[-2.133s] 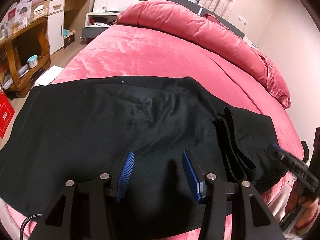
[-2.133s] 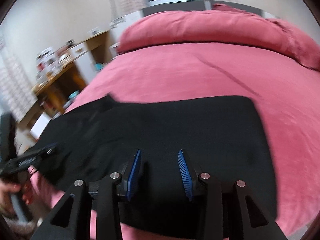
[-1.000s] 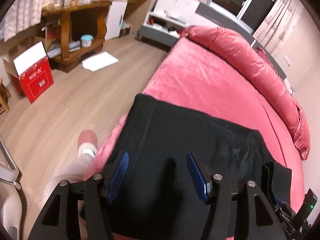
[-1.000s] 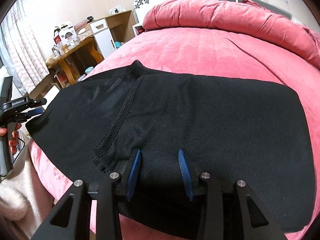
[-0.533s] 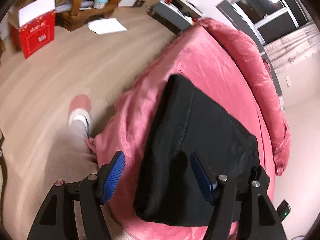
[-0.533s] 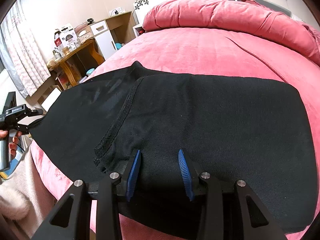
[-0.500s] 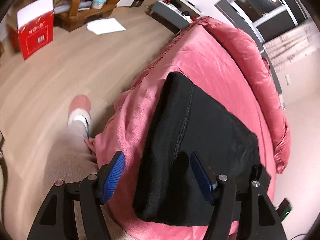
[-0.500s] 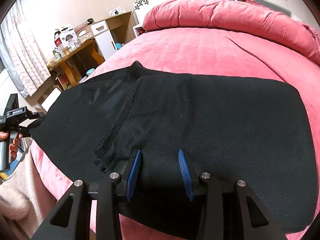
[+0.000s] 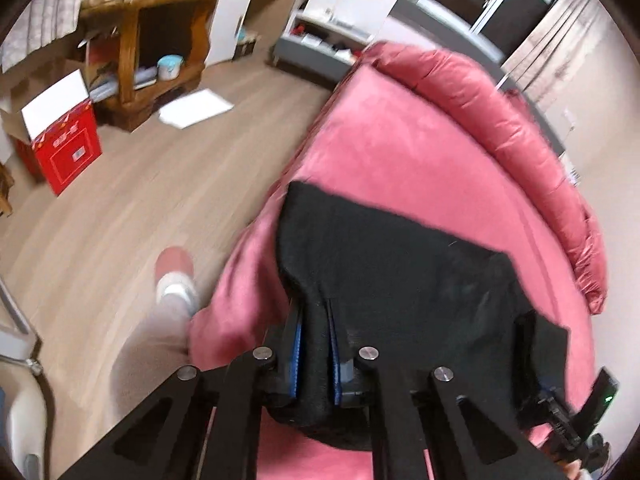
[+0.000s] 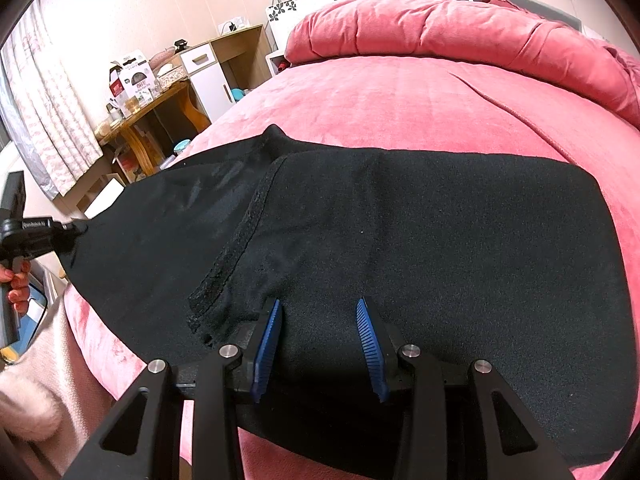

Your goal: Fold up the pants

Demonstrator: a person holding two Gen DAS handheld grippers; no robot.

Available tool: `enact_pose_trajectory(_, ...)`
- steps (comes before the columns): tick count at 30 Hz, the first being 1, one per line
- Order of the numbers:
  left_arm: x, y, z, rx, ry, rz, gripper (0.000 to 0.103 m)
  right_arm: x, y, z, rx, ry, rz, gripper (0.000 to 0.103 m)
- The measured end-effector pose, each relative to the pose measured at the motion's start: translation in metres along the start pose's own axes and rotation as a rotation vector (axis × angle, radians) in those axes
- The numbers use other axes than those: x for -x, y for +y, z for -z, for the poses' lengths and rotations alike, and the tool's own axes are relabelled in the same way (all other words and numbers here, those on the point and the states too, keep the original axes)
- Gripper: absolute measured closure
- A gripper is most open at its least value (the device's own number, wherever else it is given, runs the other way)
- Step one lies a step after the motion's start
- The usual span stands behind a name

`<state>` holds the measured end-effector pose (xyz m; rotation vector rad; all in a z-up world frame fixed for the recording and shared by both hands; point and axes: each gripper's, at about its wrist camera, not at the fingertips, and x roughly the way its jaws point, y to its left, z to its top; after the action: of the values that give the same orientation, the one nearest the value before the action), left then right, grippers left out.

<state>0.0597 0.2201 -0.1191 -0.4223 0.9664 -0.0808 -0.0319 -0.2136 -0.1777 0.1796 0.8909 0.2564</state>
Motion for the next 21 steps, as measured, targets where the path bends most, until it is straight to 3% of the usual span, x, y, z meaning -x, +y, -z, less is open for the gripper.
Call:
enact_pose_trajectory(4, 0.023, -0.029, -0.004, -0.061, -0.083, 0.051, 0.094, 0.007, -0.004, -0.001, -0.035, -0.016, -0.013, 0.059)
enact_pose_trajectory(7, 0.042, -0.057, -0.005, -0.131, -0.136, 0.094, 0.094, 0.019, -0.011, -0.002, -0.073, -0.067, 0.001, 0.046)
enact_pose_trajectory(11, 0.058, -0.103, -0.004, -0.216, -0.167, 0.212, 0.095, 0.030, -0.031, -0.003, -0.181, -0.109, 0.009, 0.045)
enact_pose_trajectory(16, 0.069, -0.159, 0.001, -0.300, -0.193, 0.380, 0.099, 0.035, -0.041, -0.002, -0.230, -0.111, 0.028, 0.045)
enact_pose_trajectory(21, 0.073, -0.234, 0.017, -0.489, -0.195, 0.536, 0.101, 0.040, -0.041, -0.004, -0.255, -0.123, 0.019, 0.045)
